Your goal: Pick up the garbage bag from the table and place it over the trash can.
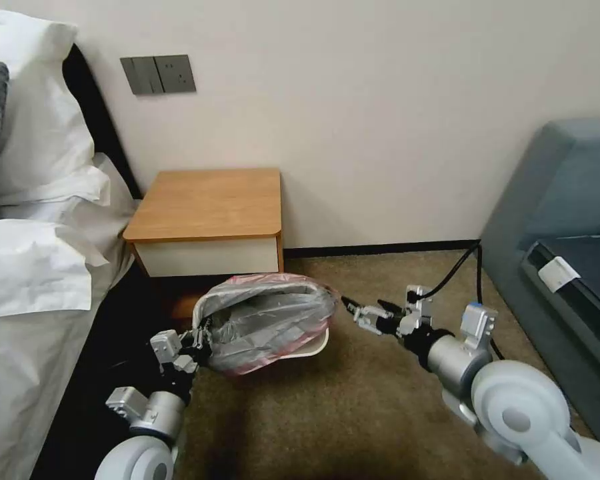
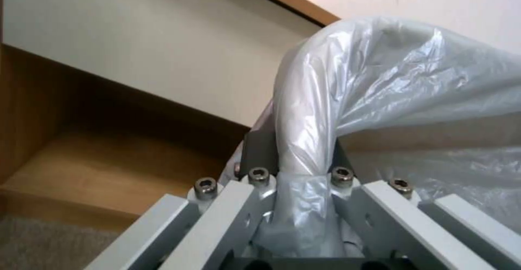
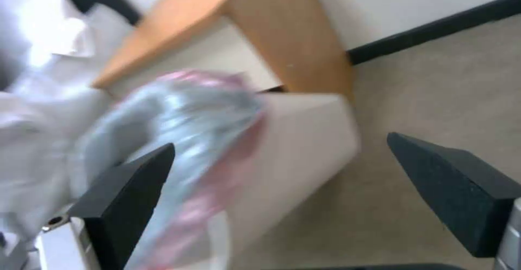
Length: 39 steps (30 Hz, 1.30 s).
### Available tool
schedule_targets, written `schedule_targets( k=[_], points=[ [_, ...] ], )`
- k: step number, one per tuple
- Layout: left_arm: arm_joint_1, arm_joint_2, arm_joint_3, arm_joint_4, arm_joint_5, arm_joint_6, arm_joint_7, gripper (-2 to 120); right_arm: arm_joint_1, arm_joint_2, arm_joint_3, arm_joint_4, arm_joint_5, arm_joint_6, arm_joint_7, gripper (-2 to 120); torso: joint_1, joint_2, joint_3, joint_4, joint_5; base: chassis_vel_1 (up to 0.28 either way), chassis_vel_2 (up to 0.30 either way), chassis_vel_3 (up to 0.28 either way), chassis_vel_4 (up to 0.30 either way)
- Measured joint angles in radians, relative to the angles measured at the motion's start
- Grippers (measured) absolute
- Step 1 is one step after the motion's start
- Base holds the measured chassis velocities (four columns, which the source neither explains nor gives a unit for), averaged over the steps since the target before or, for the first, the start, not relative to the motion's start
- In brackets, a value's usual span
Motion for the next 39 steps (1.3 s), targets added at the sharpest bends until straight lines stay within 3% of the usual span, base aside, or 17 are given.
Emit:
schedule_targets(
  k=[6, 8, 9, 11, 14, 19, 26, 39],
  points=[
    [-0.002, -0.001, 0.002, -0.009, -0.004, 0.003, -0.019, 5, 0.001, 0.013, -0.020, 0.092, 0.174, -0.002, 0.100, 100, 0.000, 0.000, 0.000, 0.0000, -0.0001, 0.000, 0.000, 0.000, 0.000],
    [-0.003, -0.002, 0.006, -0.009, 0.008, 0.003, -0.030, 5, 0.039, 0.041, -0.028, 0.141, 0.397, 0.018, 0.250, 100, 0.000, 0.000, 0.000, 0.0001, -0.0002, 0.000, 0.000, 0.000, 0.000],
    [-0.003, -0.002, 0.006, -0.009, 0.008, 0.003, -0.030, 5, 0.039, 0.041, -0.028, 0.141, 0.397, 0.018, 0.250, 100, 0.000, 0.000, 0.000, 0.0001, -0.0002, 0.000, 0.000, 0.000, 0.000],
    [-0.006, -0.002, 0.012, -0.013, 0.048, -0.011, -0.045, 5, 0.067, 0.072, -0.028, 0.147, 0.618, 0.088, 0.381, 100, 0.000, 0.000, 0.000, 0.0001, -0.0001, 0.000, 0.000, 0.000, 0.000],
    [-0.009, -0.003, 0.015, -0.019, 0.079, -0.025, -0.053, 5, 0.070, 0.100, -0.032, 0.147, 0.672, 0.117, 0.423, 100, 0.000, 0.000, 0.000, 0.0001, -0.0001, 0.000, 0.000, 0.000, 0.000],
    [-0.010, -0.004, 0.015, -0.041, 0.124, -0.036, -0.060, 5, 0.068, 0.158, -0.055, 0.146, 0.673, 0.135, 0.434, 100, 0.000, 0.000, 0.000, 0.0000, 0.0000, 0.000, 0.000, 0.000, 0.000],
    [0.010, -0.004, 0.015, -0.083, 0.157, -0.039, -0.067, 5, 0.078, 0.207, -0.129, 0.124, 0.574, 0.132, 0.422, 100, 0.000, 0.000, 0.000, 0.0001, -0.0001, 0.000, 0.000, 0.000, 0.000],
    [0.034, -0.011, 0.018, -0.120, 0.183, -0.047, -0.067, 5, 0.075, 0.227, -0.183, 0.090, 0.397, 0.129, 0.379, 100, 0.000, 0.000, 0.000, 0.0001, -0.0001, 0.000, 0.000, 0.000, 0.000]
  ],
)
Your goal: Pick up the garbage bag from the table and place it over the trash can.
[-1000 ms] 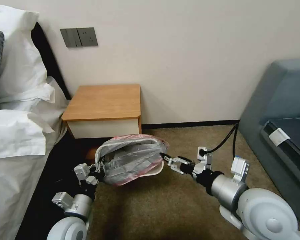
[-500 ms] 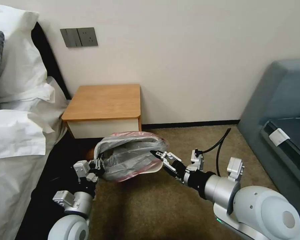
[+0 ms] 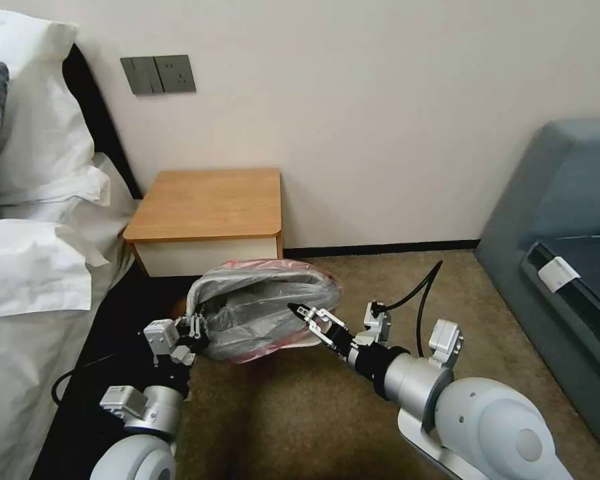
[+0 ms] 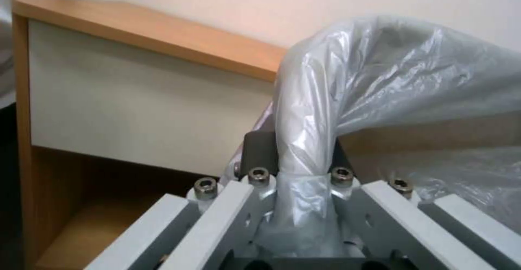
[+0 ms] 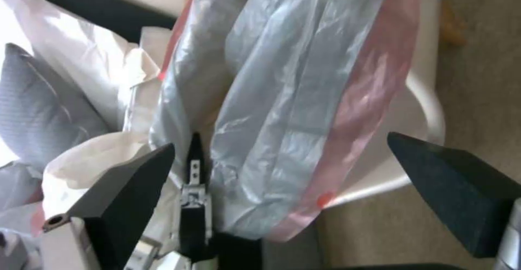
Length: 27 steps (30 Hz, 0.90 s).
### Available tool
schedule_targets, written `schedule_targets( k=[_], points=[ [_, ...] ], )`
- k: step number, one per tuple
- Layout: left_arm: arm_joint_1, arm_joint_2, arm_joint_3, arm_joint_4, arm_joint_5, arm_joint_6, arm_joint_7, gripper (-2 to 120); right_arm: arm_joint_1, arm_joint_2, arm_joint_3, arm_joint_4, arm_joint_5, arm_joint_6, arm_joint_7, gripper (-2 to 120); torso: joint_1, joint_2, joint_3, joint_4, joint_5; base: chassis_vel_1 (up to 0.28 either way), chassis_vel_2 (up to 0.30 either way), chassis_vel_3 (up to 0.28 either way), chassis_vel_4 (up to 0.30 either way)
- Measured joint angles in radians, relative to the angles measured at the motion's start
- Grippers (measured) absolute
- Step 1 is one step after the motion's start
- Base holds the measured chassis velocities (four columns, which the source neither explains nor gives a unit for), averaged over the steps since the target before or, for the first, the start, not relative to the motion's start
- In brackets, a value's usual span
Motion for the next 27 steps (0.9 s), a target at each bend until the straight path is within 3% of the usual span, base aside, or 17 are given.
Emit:
schedule_targets(
  k=[13, 19, 27],
  points=[
    [0.010, -0.011, 0.001, -0.024, -0.022, 0.019, 0.000, 5, -0.007, 0.013, -0.031, -0.035, -0.114, -0.001, -0.128, 98, 0.000, 0.000, 0.000, 0.0000, 0.0000, 0.000, 0.000, 0.000, 0.000],
    [0.016, -0.015, 0.001, -0.032, -0.024, 0.025, -0.001, 5, -0.025, 0.008, -0.032, -0.040, -0.150, -0.008, -0.172, 81, 0.000, 0.000, 0.000, 0.0000, 0.0001, 0.000, 0.000, 0.000, 0.000],
    [0.020, -0.016, -0.005, -0.042, -0.031, 0.034, -0.002, 5, -0.030, 0.001, -0.039, -0.038, -0.189, -0.012, -0.208, 47, 0.000, 0.000, 0.000, 0.0000, 0.0001, 0.000, 0.000, 0.000, 0.000]
  ],
)
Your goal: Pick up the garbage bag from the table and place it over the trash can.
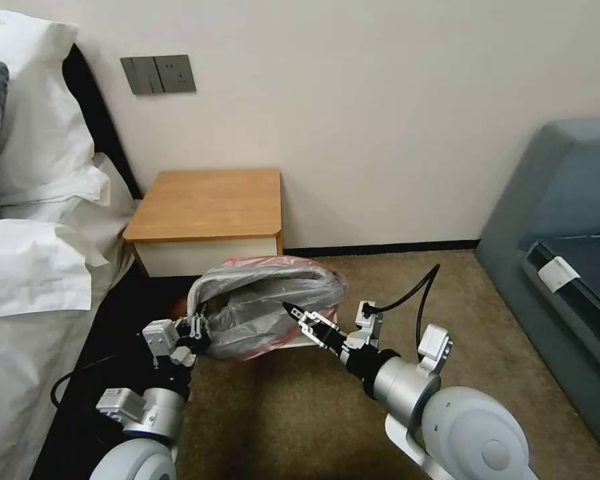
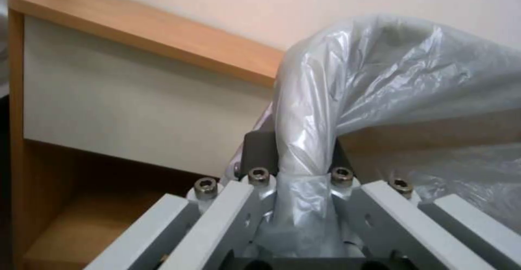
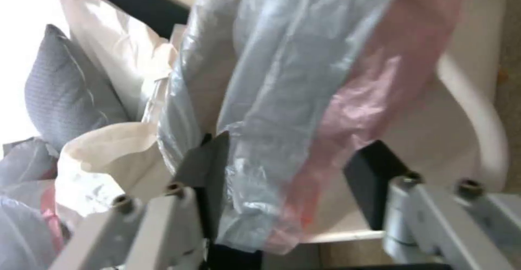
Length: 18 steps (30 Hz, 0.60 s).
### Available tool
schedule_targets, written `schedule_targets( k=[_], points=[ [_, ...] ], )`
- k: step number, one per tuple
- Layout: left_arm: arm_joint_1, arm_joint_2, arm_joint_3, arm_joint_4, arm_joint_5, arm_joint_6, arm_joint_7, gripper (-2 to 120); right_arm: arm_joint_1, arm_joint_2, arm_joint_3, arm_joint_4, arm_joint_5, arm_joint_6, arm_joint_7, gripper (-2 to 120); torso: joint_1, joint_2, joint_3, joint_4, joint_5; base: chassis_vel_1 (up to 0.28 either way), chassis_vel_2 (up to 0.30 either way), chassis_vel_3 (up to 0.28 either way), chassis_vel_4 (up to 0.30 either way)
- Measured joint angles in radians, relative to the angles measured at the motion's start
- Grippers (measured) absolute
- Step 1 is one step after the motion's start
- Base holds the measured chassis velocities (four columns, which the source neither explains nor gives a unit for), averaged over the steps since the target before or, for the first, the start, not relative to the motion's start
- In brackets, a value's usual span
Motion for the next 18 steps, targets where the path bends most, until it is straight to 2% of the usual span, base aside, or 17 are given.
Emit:
schedule_targets(
  k=[2, 5, 6, 9, 11, 13, 18],
  points=[
    [0.000, 0.000, -0.001, 0.000, -0.003, 0.001, -0.001, 5, -0.002, -0.001, -0.003, 0.000, -0.008, 0.000, -0.006, 44, 0.000, 0.000, 0.000, 0.0000, 0.0000, 0.000, 0.000, 0.000, 0.000],
    [-0.001, 0.000, -0.004, 0.003, -0.010, 0.003, -0.002, 5, -0.006, -0.005, -0.013, -0.001, -0.040, -0.001, -0.026, 30, 0.000, 0.000, 0.000, 0.0000, 0.0000, 0.000, 0.000, 0.000, 0.000],
    [-0.001, 0.000, -0.004, 0.003, -0.010, 0.003, -0.002, 5, -0.006, -0.005, -0.013, -0.001, -0.040, -0.001, -0.026, 30, 0.000, 0.000, 0.000, 0.0000, 0.0000, 0.000, 0.000, 0.000, 0.000],
    [-0.002, 0.000, -0.004, 0.008, -0.013, 0.003, -0.002, 5, -0.008, -0.008, -0.016, -0.001, -0.052, -0.001, -0.040, 15, 0.000, 0.000, 0.000, 0.0000, -0.0001, 0.000, 0.000, 0.000, 0.000],
    [-0.002, 0.000, -0.004, 0.008, -0.014, 0.003, -0.002, 5, -0.008, -0.008, -0.016, -0.001, -0.053, -0.001, -0.040, 12, 0.000, 0.000, 0.000, 0.0000, 0.0000, 0.000, 0.000, 0.000, 0.000],
    [-0.004, 0.000, -0.004, 0.009, -0.016, 0.003, -0.002, 5, -0.009, -0.007, -0.016, -0.002, -0.055, -0.001, -0.041, 1, 0.000, 0.000, 0.000, 0.0000, -0.0001, 0.000, 0.000, 0.000, 0.000],
    [-0.011, 0.003, -0.006, 0.019, -0.017, 0.004, -0.002, 5, -0.016, -0.005, -0.026, 0.014, -0.055, 0.003, 0.000, 0, 0.000, 0.000, 0.000, 0.0000, 0.0000, 0.000, 0.000, 0.000, 0.000]
  ],
)
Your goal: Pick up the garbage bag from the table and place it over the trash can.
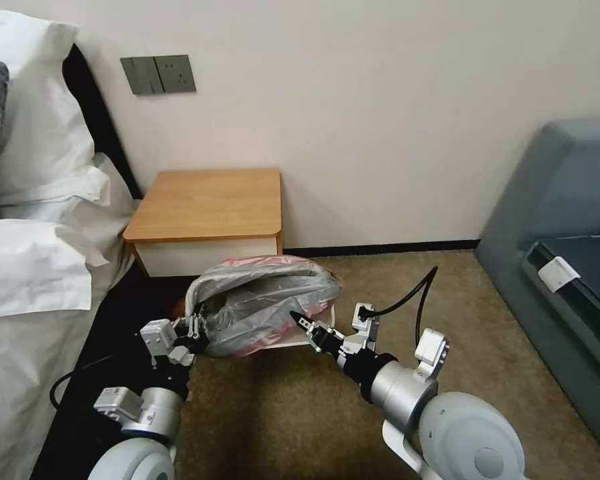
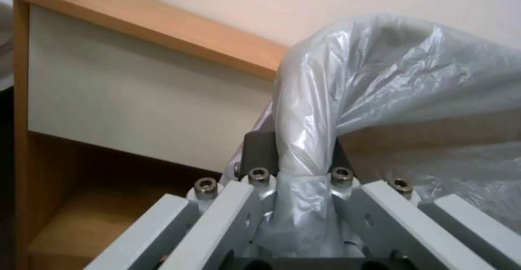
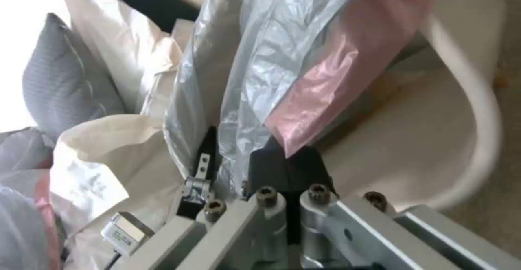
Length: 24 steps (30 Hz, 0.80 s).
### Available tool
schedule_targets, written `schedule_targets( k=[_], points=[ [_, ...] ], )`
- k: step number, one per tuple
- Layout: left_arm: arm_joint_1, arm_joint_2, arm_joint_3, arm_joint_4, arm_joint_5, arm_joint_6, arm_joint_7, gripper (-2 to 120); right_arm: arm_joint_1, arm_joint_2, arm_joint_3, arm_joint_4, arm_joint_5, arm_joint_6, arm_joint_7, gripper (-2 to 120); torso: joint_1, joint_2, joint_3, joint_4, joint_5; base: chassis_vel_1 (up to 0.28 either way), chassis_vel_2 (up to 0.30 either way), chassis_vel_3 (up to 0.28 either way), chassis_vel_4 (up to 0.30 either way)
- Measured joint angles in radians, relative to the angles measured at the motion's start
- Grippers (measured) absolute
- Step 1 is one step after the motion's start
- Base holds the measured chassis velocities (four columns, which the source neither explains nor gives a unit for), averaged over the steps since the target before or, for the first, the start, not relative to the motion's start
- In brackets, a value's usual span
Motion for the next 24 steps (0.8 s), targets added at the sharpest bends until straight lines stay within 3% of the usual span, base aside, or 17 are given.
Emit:
schedule_targets(
  k=[8, 21, 24],
  points=[
    [-0.025, 0.000, -0.001, 0.030, 0.005, -0.005, 0.000, 5, -0.019, -0.050, 0.008, 0.072, 0.109, -0.002, 0.171, 0, 0.000, 0.000, 0.000, 0.0000, 0.0000, 0.000, 0.000, 0.000, 0.000],
    [-0.049, 0.002, -0.003, 0.047, -0.015, 0.001, -0.002, 5, -0.061, -0.061, 0.013, 0.073, 0.139, -0.012, 0.210, 0, 0.000, 0.000, 0.000, 0.0000, 0.0000, 0.000, 0.000, 0.000, 0.000],
    [-0.050, 0.003, -0.006, 0.035, -0.058, 0.028, -0.013, 5, -0.067, -0.060, 0.038, 0.073, 0.132, -0.058, 0.184, 0, 0.000, 0.000, 0.000, 0.0000, 0.0000, 0.000, 0.000, 0.000, 0.000]
  ],
)
